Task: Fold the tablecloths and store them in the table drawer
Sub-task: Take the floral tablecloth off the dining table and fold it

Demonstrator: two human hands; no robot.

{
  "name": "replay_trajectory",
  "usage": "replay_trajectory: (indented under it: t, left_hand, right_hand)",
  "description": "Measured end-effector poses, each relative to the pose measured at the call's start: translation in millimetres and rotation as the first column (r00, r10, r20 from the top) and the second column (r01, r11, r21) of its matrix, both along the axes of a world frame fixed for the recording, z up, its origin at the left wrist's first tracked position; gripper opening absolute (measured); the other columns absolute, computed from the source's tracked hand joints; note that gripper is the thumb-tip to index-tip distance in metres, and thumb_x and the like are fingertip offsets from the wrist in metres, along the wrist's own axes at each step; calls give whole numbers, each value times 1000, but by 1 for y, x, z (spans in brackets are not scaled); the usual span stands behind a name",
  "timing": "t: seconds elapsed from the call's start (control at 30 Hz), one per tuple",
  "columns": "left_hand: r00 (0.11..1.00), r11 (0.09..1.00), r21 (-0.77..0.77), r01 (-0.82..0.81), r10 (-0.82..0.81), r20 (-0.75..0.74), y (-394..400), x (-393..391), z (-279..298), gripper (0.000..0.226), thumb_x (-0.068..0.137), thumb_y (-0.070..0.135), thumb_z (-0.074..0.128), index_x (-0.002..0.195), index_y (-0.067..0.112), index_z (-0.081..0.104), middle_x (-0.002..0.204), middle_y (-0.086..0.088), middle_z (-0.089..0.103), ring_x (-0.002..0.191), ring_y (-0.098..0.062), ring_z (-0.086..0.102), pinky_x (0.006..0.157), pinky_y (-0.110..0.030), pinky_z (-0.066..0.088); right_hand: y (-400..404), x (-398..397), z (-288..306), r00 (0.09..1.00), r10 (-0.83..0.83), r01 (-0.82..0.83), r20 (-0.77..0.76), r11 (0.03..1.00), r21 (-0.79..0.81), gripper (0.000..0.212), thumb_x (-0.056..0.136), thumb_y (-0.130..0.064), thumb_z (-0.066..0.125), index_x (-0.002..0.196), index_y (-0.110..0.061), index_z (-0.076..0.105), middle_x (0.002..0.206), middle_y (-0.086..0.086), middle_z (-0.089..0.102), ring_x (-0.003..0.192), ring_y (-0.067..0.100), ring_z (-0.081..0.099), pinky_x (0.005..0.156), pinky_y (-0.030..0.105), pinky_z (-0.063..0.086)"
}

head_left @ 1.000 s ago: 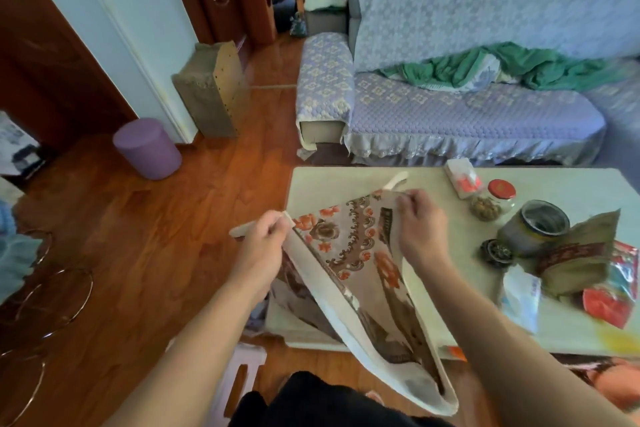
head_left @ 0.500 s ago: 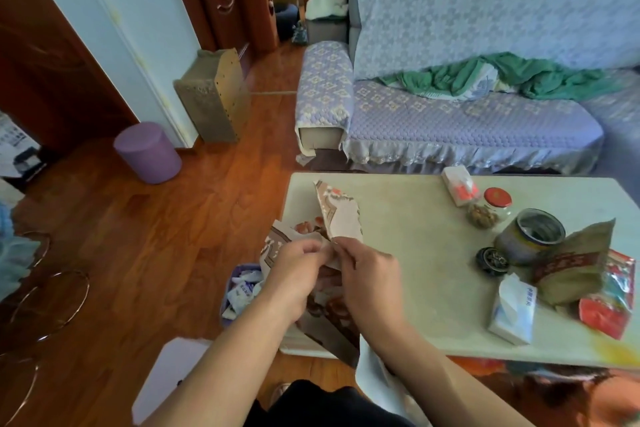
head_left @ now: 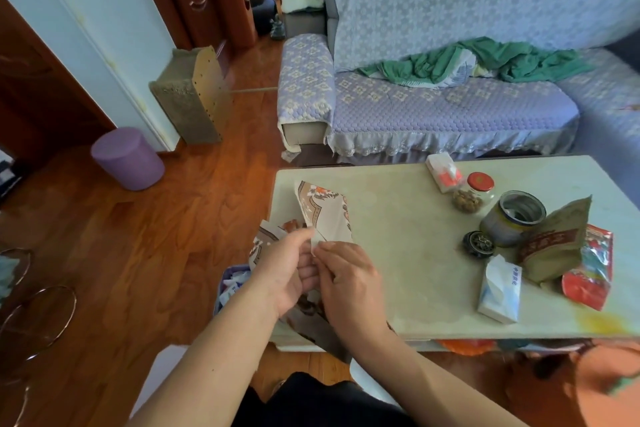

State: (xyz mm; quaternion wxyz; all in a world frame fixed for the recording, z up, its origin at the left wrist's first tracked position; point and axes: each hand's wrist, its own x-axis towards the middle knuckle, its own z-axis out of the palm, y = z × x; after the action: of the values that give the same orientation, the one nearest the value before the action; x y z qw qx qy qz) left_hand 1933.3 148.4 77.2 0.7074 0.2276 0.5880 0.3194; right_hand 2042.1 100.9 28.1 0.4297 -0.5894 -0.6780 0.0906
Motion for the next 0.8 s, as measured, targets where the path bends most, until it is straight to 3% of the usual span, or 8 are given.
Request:
replay_trajectory:
  t: [0.1, 0.17, 0.23, 0.37, 0.47, 0.6, 0.67, 0.8]
  left_hand:
    - [993, 1000, 19, 24, -22, -120, 8, 3, -6, 21, 96, 19, 66, 102, 1, 75, 97, -17, 76, 78, -24, 72, 66, -34, 56]
    - [989, 999, 37, 20, -14, -148, 15, 10, -5, 16, 98, 9, 64, 107, -2, 70, 96, -18, 77, 73, -25, 74, 60, -31, 59]
    - [987, 999, 48, -10, 17, -159, 22, 17, -2, 14, 98, 2, 62, 111, -3, 65, 102, -21, 75, 75, -25, 75, 58, -29, 60]
    - [984, 996, 66, -58, 68, -164, 37, 29, 7, 16, 97, 0, 62, 113, -4, 61, 107, -22, 71, 83, -27, 73, 58, -29, 61]
    - [984, 992, 90, -89, 101, -147, 45, 35, 16, 11, 97, -1, 61, 108, -4, 60, 104, -22, 71, 84, -27, 73, 62, -31, 63]
    - [983, 987, 122, -107, 124, -135, 49, 41, 24, 8, 97, -3, 59, 105, -3, 59, 99, -21, 71, 80, -26, 73, 61, -31, 63]
    - [982, 984, 134, -119, 136, -128, 49, 43, 27, 11, 97, -3, 60, 108, -3, 58, 99, -20, 71, 81, -26, 73, 62, -31, 63]
    - [984, 983, 141, -120, 137, -111, 51, 48, 33, 11, 97, -2, 60, 108, -1, 58, 97, -20, 71, 81, -27, 74, 63, -32, 63]
  right_hand:
    - [-2, 16, 12, 960, 177, -211, -216, 967, -144, 24, 95, -18, 60, 110, -23, 78, 117, -13, 72, 114, 1, 63, 97, 23, 52]
    - [-3, 49, 19, 803, 19, -247, -595, 920, -303, 24, 97, -15, 59, 112, -22, 77, 110, -11, 75, 107, 2, 68, 97, 32, 55]
    - [-9, 93, 4, 678, -203, -151, -706, 902, -404, 24, 97, -9, 58, 110, -21, 74, 103, -2, 76, 103, 9, 70, 95, 41, 56]
    - [-61, 156, -60, 917, -189, -149, -352, 656, -740, 36, 89, -23, 66, 124, -30, 62, 126, -9, 65, 119, 8, 60, 106, 35, 47]
    - [-110, 166, -105, 954, -172, -154, -245, 418, -895, 64, 75, -42, 74, 134, -36, 50, 139, -13, 54, 120, 6, 56, 102, 27, 46]
    - [-129, 160, -112, 801, -350, -296, -485, 473, -830, 86, 78, -40, 74, 152, -39, 32, 154, -20, 34, 137, 2, 36, 115, 31, 34]
    - [-129, 151, -108, 873, -274, -214, -404, 529, -821, 84, 85, -42, 75, 153, -39, 26, 145, -25, 29, 137, -2, 27, 115, 27, 25]
    - [-123, 135, -110, 846, -514, 203, -141, 555, -806, 18, 96, -44, 58, 105, -34, 70, 110, -16, 67, 107, 10, 61, 96, 34, 49]
